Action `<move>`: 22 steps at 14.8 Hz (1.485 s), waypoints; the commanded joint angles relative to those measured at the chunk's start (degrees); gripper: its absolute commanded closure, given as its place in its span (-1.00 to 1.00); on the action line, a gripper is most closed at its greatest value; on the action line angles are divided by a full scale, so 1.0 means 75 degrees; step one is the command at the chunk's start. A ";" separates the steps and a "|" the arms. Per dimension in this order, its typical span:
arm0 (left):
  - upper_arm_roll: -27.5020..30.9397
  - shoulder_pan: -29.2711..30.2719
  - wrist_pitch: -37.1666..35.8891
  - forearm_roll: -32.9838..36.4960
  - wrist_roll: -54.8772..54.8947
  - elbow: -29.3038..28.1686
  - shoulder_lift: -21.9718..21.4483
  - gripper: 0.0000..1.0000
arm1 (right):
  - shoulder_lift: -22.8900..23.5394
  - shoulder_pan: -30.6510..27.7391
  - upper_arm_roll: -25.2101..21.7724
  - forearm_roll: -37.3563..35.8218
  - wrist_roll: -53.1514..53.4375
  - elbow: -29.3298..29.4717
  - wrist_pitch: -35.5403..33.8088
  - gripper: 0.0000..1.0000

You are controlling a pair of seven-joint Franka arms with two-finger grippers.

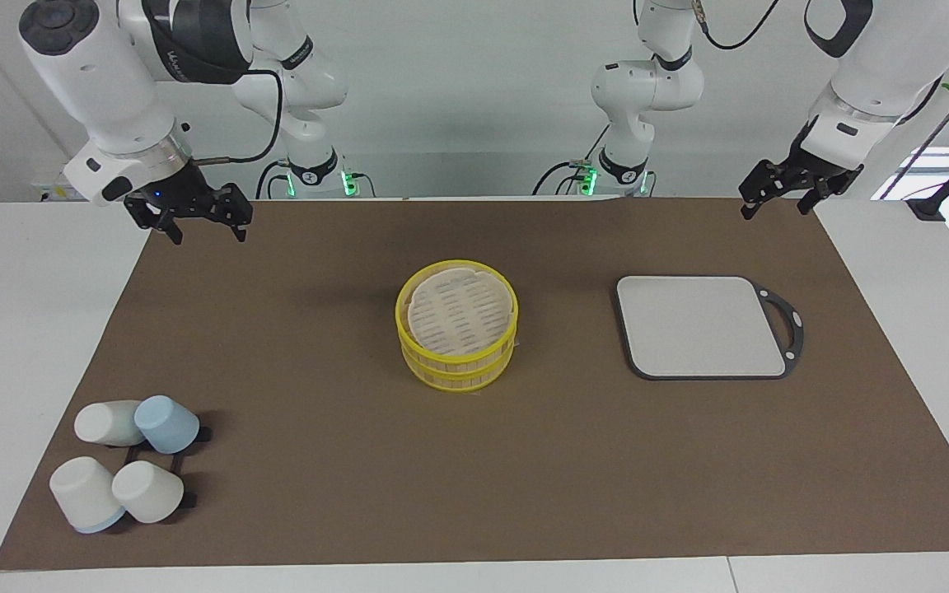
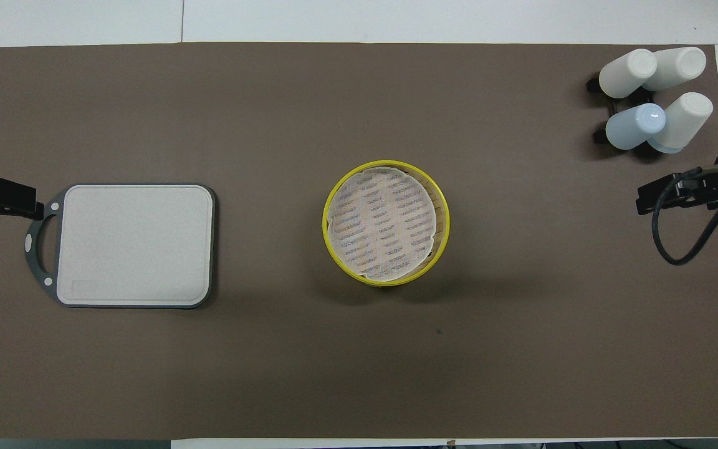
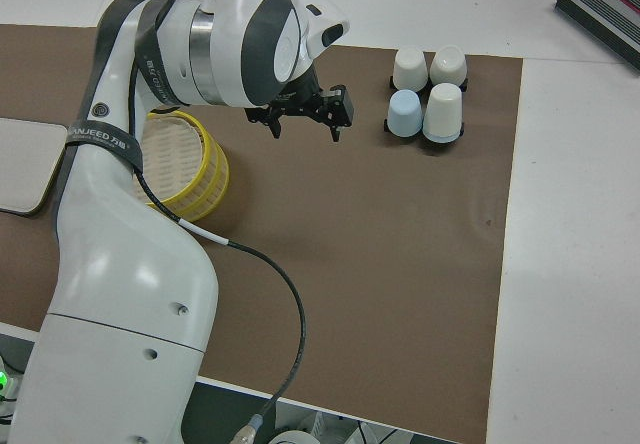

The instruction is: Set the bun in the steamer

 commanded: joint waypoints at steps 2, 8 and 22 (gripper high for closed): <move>0.0058 -0.0064 0.0076 -0.0128 0.0128 -0.0169 -0.0143 -1.00 | -0.0163 -0.0118 0.0058 0.0095 -0.0140 -0.0246 -0.0109 -1.00; 0.0058 -0.0064 0.0088 -0.0128 0.0128 -0.0169 -0.0143 -1.00 | -0.0152 -0.0142 -0.0013 -0.0010 -0.0117 -0.0257 -0.0015 -1.00; 0.0058 -0.0064 0.0123 -0.0128 0.0116 -0.0239 -0.0179 -1.00 | -0.0116 -0.0317 -0.0001 -0.0022 -0.0140 -0.0269 0.0348 -1.00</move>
